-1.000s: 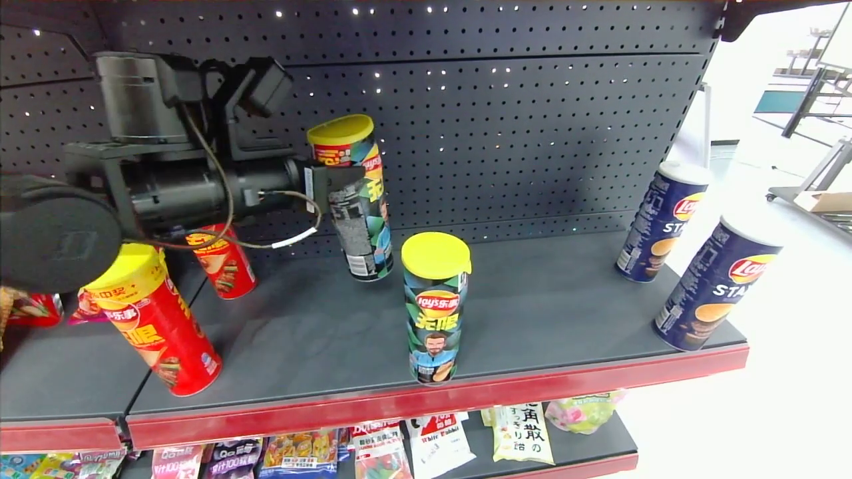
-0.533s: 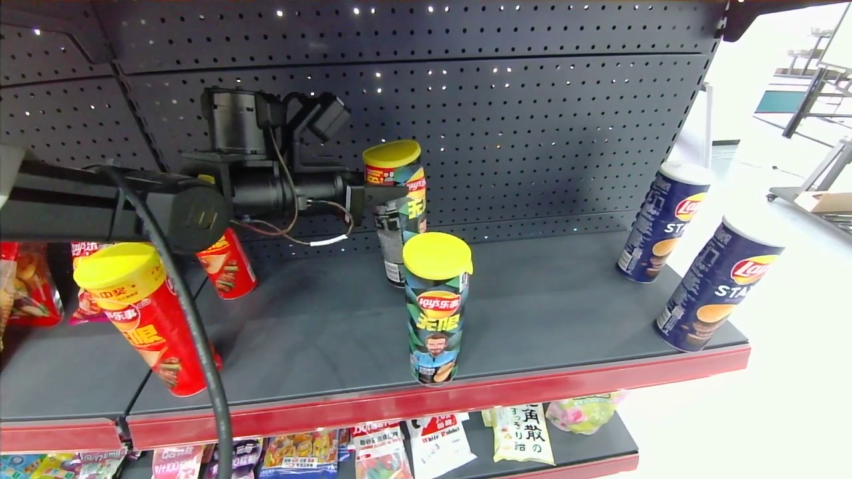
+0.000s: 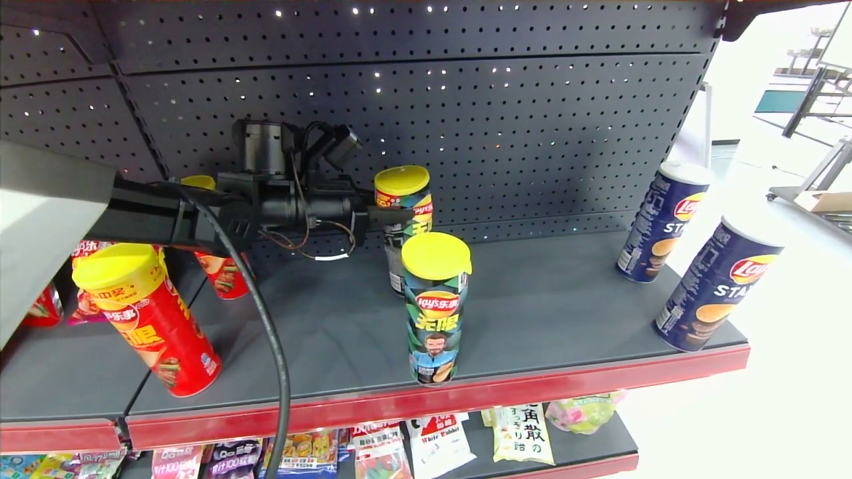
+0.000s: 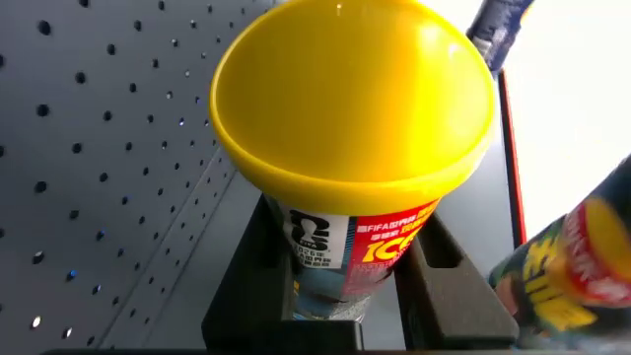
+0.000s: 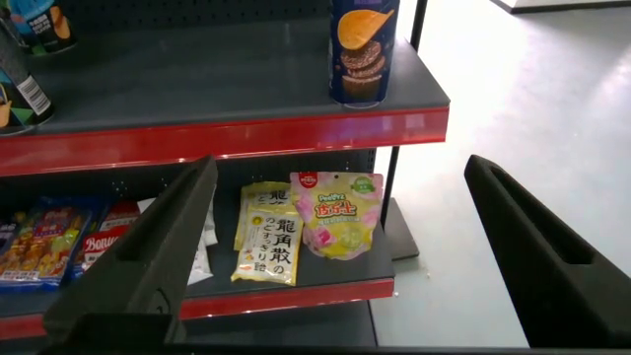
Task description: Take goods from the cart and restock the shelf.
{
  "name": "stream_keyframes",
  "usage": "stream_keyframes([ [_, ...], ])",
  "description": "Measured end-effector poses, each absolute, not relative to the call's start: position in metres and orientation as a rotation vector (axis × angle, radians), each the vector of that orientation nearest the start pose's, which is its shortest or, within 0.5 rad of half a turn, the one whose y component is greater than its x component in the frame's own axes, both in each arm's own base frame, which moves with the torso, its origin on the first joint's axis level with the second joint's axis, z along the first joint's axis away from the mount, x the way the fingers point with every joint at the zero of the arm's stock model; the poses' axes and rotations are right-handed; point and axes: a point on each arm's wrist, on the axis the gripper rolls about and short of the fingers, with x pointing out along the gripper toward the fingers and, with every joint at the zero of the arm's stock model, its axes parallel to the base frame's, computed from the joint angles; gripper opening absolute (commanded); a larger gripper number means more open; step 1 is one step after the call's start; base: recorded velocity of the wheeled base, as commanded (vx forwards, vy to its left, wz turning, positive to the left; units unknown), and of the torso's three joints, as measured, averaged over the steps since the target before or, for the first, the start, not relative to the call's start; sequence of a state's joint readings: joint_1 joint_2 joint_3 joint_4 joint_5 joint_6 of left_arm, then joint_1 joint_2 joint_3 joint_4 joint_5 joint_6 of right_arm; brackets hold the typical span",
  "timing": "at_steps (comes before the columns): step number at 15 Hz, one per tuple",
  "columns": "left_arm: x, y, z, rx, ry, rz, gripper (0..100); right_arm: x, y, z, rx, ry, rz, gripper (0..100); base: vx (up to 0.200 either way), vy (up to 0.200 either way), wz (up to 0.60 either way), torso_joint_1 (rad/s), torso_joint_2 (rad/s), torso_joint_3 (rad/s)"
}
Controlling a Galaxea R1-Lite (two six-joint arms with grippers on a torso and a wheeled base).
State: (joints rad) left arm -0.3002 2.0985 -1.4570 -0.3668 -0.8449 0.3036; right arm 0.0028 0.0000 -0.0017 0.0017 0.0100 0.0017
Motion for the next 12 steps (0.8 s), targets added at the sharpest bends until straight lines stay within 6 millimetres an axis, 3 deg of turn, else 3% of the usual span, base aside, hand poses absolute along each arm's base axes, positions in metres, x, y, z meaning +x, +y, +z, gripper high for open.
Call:
stream_keyframes([
  [12,0.412,-0.153,0.175,0.201,0.051,-1.256,0,-0.023,0.0,0.076,0.002,0.0,0.013,100,0.0,0.0,0.0,0.0,0.0,0.0],
])
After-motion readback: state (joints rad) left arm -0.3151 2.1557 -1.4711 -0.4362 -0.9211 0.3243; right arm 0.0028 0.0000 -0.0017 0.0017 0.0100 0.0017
